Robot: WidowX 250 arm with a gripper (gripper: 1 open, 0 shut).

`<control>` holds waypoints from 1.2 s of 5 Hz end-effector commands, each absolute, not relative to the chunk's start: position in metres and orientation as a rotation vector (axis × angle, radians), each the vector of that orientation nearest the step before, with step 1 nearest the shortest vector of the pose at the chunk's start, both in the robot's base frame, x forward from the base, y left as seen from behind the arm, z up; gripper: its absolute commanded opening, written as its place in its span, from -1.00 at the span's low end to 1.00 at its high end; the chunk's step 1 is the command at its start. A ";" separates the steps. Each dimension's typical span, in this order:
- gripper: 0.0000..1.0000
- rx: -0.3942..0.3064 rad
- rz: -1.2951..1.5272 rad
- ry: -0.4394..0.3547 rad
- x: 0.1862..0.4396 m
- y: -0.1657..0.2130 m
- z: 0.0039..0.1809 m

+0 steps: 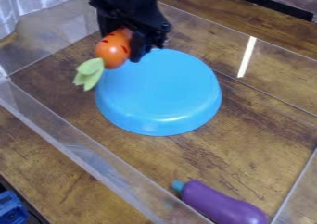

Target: Move the carrot to the left side

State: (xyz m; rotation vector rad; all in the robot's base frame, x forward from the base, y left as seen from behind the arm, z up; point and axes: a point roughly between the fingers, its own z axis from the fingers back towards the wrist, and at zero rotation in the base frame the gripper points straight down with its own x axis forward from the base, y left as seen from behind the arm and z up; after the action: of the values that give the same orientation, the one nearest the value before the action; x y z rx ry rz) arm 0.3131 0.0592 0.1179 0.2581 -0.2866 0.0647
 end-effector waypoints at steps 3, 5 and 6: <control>-1.00 0.297 0.028 -0.286 0.297 0.129 0.111; -1.00 0.306 0.059 -0.282 0.306 0.139 0.068; -1.00 0.307 0.072 -0.301 0.316 0.134 0.064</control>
State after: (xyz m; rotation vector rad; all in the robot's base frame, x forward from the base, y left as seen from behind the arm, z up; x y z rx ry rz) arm 0.3052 0.1336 0.0453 0.2895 -0.2353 0.0696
